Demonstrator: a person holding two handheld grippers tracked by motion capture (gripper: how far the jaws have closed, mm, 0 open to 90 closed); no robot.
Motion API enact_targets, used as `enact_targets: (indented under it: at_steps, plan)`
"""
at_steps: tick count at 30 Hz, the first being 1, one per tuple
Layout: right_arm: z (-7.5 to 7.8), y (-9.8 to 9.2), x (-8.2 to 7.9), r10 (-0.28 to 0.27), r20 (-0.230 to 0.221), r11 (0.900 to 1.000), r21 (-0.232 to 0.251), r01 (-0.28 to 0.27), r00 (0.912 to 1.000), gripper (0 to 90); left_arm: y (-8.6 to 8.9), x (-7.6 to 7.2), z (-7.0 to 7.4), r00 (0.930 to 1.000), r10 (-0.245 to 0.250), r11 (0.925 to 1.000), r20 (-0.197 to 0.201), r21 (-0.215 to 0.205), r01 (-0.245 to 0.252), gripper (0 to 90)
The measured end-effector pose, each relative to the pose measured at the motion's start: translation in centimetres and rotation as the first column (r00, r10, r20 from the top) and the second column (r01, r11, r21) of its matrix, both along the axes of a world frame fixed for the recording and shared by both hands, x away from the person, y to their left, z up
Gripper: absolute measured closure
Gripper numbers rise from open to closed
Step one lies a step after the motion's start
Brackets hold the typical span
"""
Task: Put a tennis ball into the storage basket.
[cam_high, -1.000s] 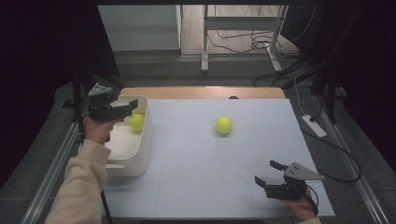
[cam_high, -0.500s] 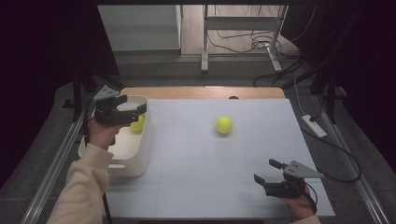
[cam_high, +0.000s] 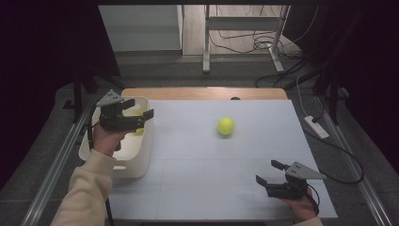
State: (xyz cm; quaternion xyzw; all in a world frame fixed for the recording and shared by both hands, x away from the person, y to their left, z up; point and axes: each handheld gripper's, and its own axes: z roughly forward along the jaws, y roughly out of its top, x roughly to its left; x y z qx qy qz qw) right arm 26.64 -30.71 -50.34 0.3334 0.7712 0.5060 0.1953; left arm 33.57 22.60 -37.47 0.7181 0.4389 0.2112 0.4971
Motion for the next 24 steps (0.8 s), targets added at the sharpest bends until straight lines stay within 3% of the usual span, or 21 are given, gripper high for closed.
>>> enact_targets:
  at_steps: [14,24]
  plan:
    - [0.0,0.1,0.2,0.008,0.0,1.0,-0.002,-0.008,1.0,13.2,-1.5,-0.9,0.0,0.9983,-0.057,0.9984,0.005,-0.002,0.057,13.7]
    - [0.0,-0.1,-0.1,0.002,0.006,1.0,0.001,-0.002,1.0,13.2,-3.4,-1.0,0.0,0.9929,-0.118,0.9929,0.012,0.011,0.118,13.7]
